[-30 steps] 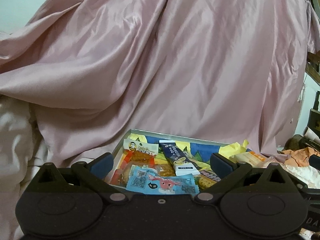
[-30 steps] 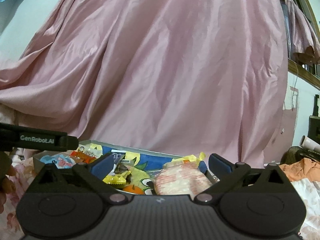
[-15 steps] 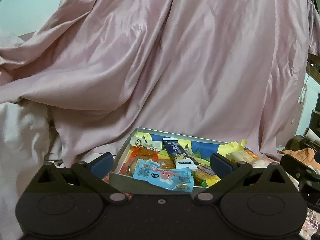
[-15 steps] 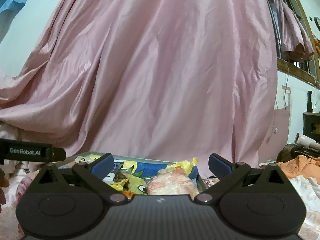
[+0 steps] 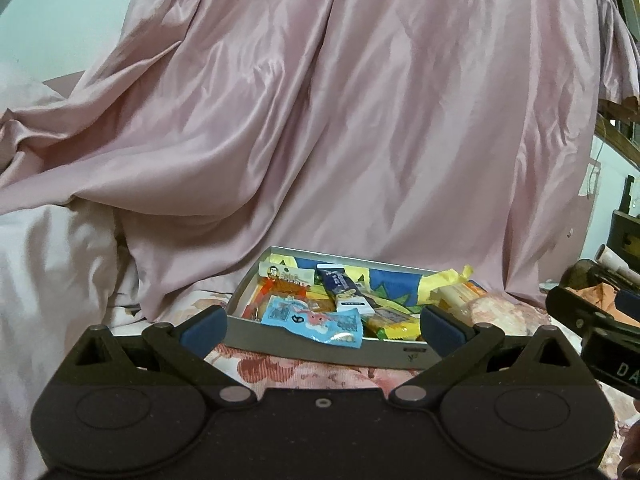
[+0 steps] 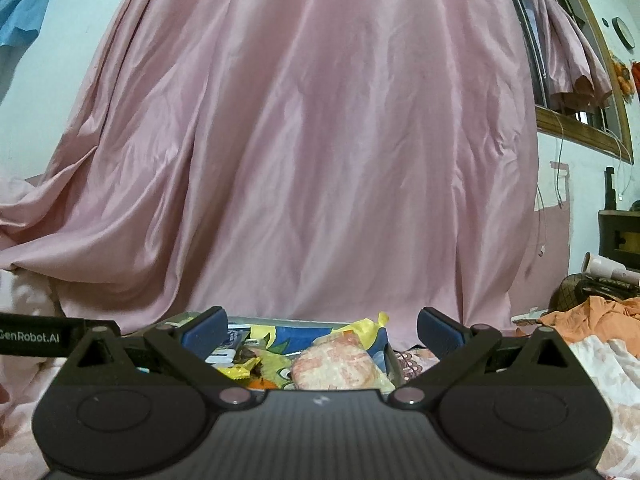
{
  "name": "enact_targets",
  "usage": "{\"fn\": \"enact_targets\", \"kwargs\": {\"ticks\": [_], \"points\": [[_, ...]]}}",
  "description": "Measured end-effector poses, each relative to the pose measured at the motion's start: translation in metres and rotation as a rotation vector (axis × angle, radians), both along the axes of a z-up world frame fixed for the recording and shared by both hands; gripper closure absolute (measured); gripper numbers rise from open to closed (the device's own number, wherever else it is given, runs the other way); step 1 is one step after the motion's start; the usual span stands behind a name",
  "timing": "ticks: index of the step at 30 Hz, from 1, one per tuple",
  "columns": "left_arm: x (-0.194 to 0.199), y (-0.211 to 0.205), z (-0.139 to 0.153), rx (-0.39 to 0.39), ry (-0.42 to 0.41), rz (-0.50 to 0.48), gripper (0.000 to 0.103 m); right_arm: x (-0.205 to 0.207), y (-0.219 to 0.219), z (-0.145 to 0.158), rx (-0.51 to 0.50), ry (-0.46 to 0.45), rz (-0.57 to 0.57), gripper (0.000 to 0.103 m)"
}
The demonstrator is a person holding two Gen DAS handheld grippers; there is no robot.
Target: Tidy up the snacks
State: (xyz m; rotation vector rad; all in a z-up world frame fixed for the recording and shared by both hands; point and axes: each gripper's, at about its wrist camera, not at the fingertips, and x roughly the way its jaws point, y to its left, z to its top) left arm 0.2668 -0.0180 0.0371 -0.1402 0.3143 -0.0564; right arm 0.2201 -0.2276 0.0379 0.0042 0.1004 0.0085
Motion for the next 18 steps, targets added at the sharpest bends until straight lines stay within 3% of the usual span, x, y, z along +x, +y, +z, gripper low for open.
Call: {"fn": "enact_targets", "kwargs": {"ticks": [18], "points": [[-0.073,0.017,-0.005,0.04,0.047,0.025,0.001,-0.058,0.004,0.002,-0.008,0.029,0.038,0.0]]}}
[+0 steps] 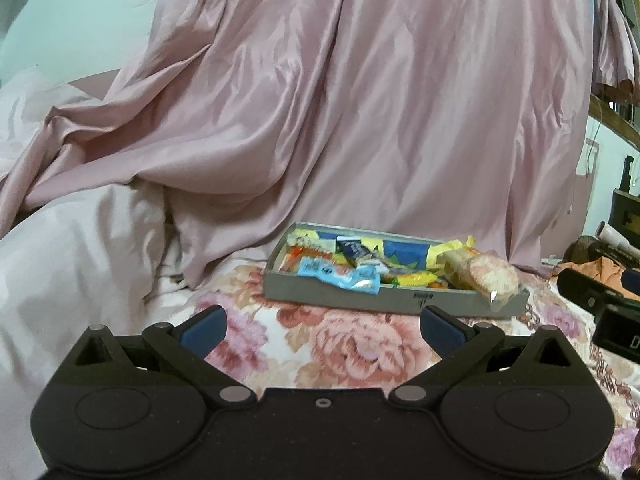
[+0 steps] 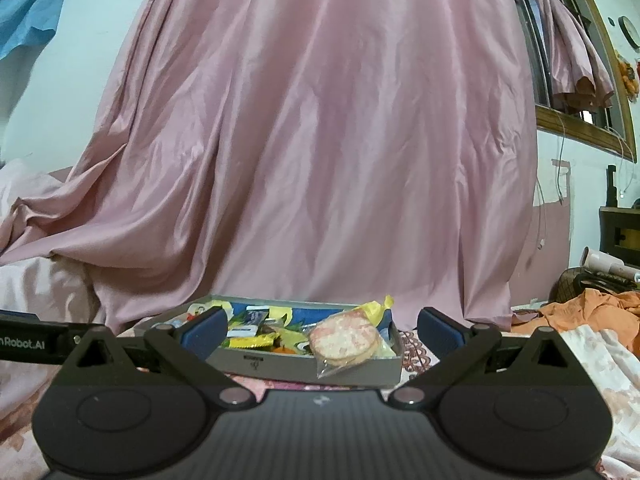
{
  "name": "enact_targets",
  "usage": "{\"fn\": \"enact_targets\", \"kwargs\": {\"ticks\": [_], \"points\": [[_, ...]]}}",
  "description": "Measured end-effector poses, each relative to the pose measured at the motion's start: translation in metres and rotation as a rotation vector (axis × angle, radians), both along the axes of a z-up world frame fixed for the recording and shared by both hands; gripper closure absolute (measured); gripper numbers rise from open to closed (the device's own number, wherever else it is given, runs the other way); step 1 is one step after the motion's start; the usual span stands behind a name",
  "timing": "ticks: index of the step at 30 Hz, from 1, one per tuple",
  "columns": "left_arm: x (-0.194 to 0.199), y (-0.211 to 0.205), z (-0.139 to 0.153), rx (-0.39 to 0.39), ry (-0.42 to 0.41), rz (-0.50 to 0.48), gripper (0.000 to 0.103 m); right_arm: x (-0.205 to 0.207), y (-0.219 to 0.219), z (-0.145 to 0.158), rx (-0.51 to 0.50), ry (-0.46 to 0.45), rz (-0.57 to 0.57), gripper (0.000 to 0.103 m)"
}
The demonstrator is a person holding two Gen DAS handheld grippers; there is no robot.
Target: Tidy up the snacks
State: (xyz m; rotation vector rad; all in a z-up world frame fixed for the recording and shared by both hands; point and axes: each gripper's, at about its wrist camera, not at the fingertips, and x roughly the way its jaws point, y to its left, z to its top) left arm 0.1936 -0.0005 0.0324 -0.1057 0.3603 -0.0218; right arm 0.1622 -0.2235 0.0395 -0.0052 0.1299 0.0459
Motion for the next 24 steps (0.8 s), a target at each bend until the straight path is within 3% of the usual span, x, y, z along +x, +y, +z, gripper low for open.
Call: {"fn": "enact_targets", "kwargs": {"ticks": [24], "points": [[-0.067,0.015,-0.016,0.009,0.06,0.033,0.001,-0.059,0.009,-0.01,-0.044,0.085,0.055,0.0]]}}
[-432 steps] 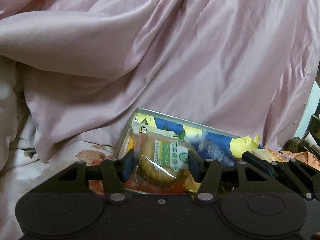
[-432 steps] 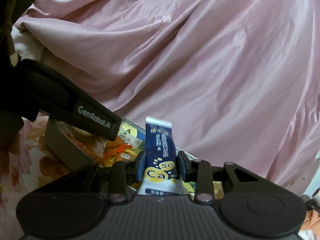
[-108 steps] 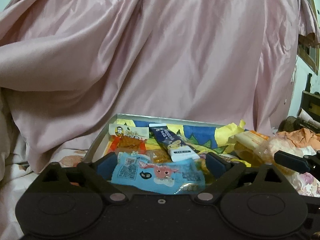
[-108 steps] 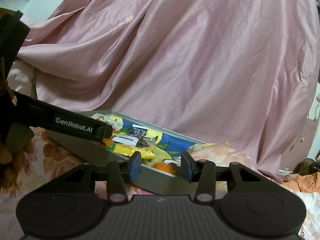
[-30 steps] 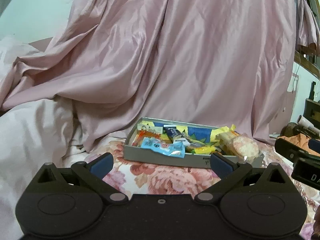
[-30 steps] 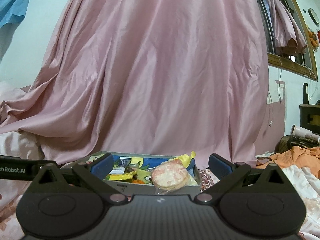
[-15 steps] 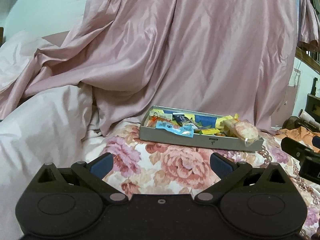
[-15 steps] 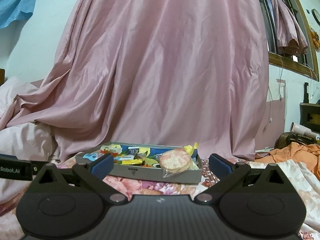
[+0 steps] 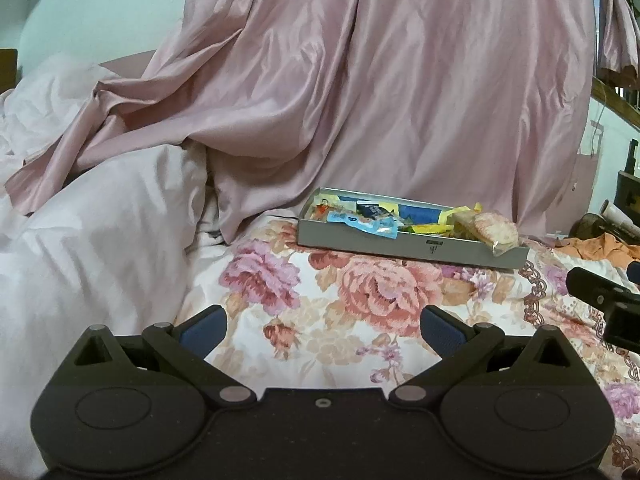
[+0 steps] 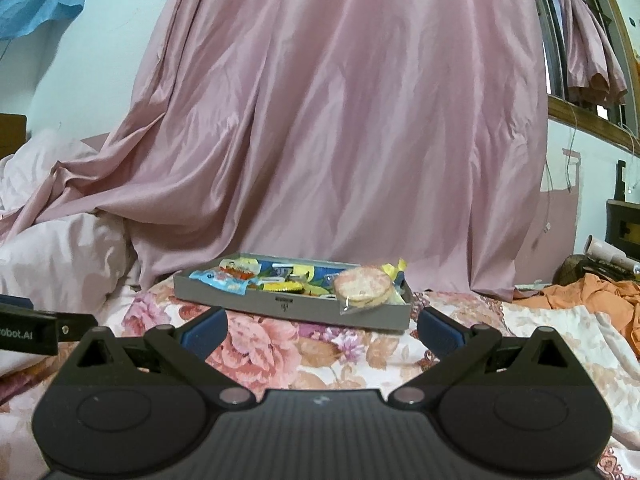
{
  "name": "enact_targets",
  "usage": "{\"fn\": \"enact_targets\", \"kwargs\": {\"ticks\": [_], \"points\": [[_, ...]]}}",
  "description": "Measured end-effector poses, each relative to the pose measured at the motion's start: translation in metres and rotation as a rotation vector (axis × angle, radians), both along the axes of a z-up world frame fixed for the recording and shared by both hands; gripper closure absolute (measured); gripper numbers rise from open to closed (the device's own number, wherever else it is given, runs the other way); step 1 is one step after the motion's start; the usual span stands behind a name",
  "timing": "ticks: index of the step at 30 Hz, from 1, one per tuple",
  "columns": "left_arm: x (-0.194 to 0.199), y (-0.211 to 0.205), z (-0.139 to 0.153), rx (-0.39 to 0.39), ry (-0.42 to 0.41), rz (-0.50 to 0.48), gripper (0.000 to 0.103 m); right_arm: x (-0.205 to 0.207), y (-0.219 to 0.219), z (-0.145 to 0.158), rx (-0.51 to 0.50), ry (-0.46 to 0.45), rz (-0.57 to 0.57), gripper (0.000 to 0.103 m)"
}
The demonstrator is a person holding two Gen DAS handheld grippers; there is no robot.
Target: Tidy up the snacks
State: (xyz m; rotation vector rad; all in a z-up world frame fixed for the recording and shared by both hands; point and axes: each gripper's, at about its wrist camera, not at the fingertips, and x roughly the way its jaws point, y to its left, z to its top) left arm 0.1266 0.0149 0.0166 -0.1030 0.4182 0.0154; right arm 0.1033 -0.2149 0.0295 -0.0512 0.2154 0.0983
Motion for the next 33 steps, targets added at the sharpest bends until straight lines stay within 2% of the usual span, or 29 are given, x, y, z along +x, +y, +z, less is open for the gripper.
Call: {"fn": "enact_targets", "kwargs": {"ticks": [12,21,33], "points": [[-0.012,0.0,-0.009,0.008,0.035,-0.006,0.001,-0.012,0.001,-0.006,-0.009,0.035,0.004,0.0],[-0.017,-0.006,-0.019,0.007,0.082,-0.033,0.001,-0.017,0.004,-0.013,-0.033,0.087,0.008,0.0],[-0.016,-0.004,-0.025,-0.01,0.129,-0.018,0.001,-0.017,0.009,-0.022,-0.062,0.169,0.007,0.0]]}}
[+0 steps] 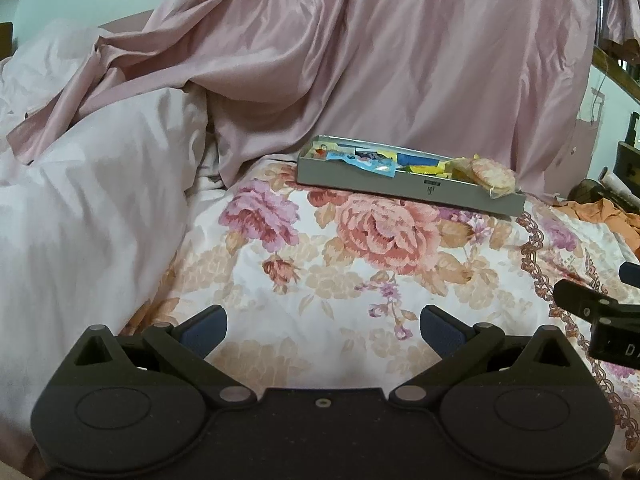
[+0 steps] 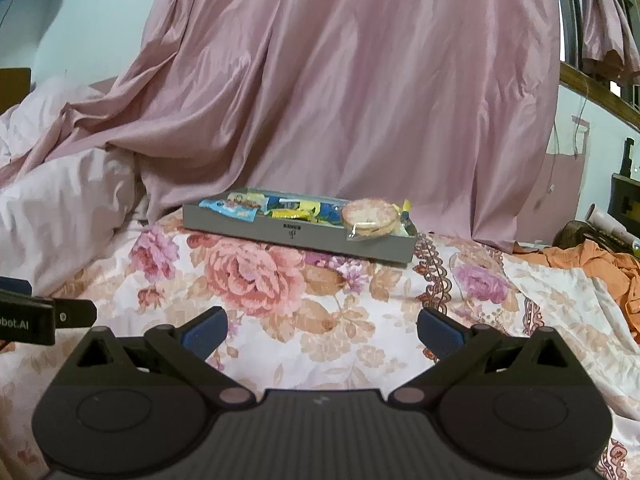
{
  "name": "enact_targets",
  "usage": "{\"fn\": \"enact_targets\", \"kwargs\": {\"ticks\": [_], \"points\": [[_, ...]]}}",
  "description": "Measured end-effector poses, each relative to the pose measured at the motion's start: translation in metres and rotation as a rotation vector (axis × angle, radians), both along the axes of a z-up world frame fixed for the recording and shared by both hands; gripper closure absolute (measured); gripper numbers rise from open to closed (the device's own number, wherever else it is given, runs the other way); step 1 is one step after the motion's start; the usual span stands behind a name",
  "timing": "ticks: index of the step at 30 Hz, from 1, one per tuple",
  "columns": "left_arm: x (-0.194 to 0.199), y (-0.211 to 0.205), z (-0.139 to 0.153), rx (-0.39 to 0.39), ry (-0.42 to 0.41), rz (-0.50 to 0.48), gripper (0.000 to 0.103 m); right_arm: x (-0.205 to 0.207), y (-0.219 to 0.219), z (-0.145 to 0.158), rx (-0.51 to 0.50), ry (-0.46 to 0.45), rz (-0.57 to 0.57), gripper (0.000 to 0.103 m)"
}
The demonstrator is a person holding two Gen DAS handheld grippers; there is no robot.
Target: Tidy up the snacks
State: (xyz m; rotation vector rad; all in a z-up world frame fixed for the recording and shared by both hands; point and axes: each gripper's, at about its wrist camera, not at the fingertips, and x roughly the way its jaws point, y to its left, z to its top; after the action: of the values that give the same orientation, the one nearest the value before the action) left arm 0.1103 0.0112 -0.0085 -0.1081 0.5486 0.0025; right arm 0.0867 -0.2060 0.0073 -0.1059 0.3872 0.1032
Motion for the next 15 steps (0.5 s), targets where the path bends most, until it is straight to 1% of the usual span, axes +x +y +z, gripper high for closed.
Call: {"fn": "enact_targets", "kwargs": {"ticks": [7,12,15], "points": [[0.002,-0.004,-0.005,0.012,0.027,-0.01,0.001,0.002,0.004,-0.004,-0.008,0.044,0.01,0.0],[0.005,-0.006,-0.009,0.026,0.052,-0.009,0.001,0.008,0.0,-0.01,0.04,0.12,0.02,0.0],[0.006,-0.007,-0.01,0.034,0.064,-0.014,0.001,0.01,-0.001,-0.013,0.041,0.144,0.005,0.0]]}}
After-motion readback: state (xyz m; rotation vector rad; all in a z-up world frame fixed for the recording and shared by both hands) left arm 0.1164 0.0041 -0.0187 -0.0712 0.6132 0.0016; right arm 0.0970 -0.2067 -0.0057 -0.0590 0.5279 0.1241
